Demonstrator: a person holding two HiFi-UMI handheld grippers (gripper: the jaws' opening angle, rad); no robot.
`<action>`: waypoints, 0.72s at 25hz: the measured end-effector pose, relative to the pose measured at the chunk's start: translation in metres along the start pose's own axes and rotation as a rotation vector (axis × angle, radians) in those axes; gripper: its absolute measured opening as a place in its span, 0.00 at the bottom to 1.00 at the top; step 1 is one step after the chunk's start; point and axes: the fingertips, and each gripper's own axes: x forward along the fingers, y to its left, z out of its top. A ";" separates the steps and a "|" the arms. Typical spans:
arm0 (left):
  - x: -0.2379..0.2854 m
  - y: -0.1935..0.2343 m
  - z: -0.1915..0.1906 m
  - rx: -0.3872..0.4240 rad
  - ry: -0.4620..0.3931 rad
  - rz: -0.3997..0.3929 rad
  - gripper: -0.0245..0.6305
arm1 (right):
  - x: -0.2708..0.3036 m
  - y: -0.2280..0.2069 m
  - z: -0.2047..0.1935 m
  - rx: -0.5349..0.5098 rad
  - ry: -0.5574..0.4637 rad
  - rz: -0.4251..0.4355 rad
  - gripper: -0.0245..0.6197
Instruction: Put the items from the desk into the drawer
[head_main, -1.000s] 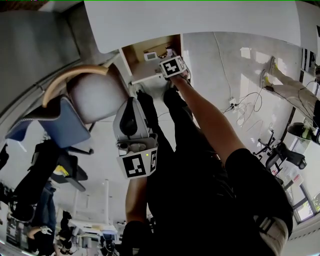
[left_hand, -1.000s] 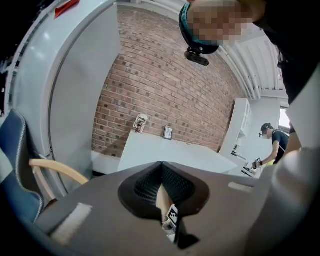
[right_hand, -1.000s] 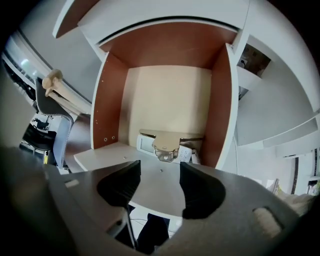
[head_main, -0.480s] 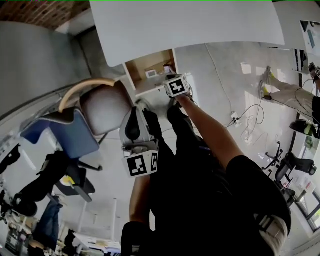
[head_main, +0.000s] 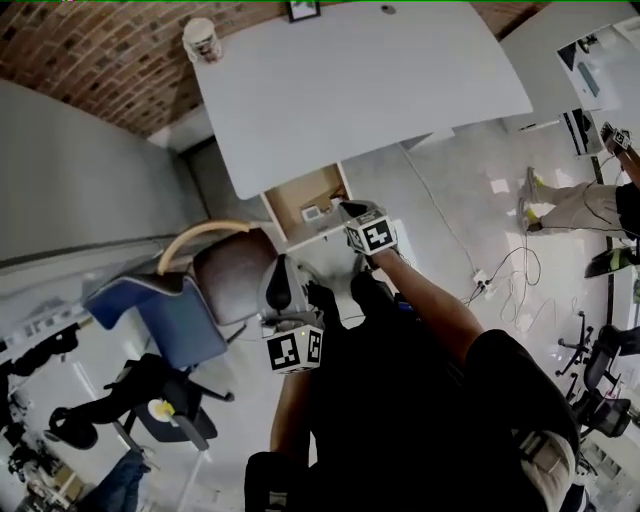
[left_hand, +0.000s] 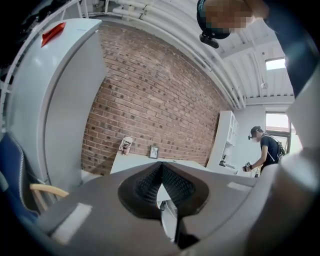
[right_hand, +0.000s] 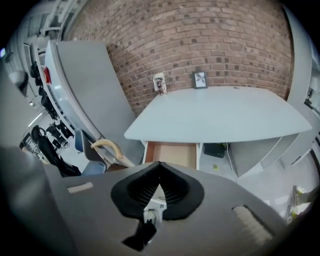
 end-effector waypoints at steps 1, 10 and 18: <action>-0.001 -0.003 0.004 0.002 -0.005 -0.006 0.06 | -0.015 0.002 0.009 0.006 -0.034 0.005 0.04; -0.016 -0.011 0.030 0.025 -0.061 -0.024 0.06 | -0.142 0.038 0.089 -0.060 -0.359 0.065 0.04; -0.018 -0.017 0.037 0.037 -0.048 -0.022 0.06 | -0.238 0.076 0.116 -0.159 -0.601 0.079 0.04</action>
